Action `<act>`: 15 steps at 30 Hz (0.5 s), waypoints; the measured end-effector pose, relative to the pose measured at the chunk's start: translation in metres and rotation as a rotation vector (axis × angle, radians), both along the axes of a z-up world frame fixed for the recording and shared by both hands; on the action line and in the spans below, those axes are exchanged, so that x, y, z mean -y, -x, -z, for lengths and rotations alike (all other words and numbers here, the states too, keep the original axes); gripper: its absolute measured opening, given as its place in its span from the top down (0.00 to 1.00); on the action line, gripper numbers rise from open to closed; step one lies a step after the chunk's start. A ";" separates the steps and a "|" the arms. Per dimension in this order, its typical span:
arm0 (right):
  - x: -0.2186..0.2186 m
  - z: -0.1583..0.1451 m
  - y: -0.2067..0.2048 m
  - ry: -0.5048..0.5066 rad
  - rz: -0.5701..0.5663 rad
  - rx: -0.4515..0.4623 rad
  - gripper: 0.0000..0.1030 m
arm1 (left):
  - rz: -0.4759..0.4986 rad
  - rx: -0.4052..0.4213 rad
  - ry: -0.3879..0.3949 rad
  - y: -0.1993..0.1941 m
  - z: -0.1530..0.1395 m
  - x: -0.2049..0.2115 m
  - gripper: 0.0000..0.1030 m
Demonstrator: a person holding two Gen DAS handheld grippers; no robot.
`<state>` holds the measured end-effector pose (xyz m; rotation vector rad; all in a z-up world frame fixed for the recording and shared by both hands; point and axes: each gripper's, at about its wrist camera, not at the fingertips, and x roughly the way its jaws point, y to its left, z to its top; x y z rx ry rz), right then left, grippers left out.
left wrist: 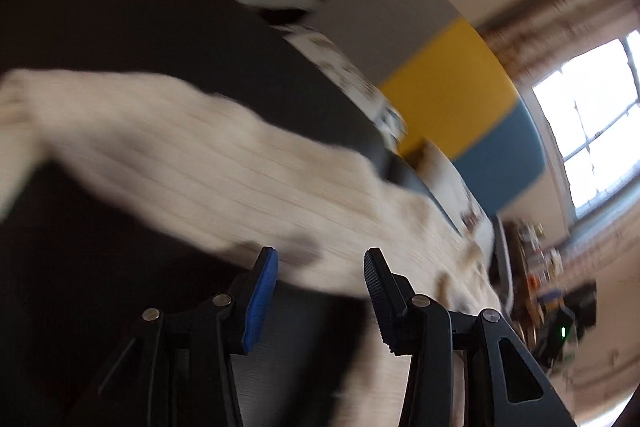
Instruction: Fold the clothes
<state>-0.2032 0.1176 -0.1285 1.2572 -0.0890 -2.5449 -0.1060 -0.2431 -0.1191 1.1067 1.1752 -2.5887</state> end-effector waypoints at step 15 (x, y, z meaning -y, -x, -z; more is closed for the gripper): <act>-0.002 0.001 -0.009 0.003 0.040 -0.008 0.90 | -0.281 -0.027 -0.314 -0.032 0.024 0.137 0.55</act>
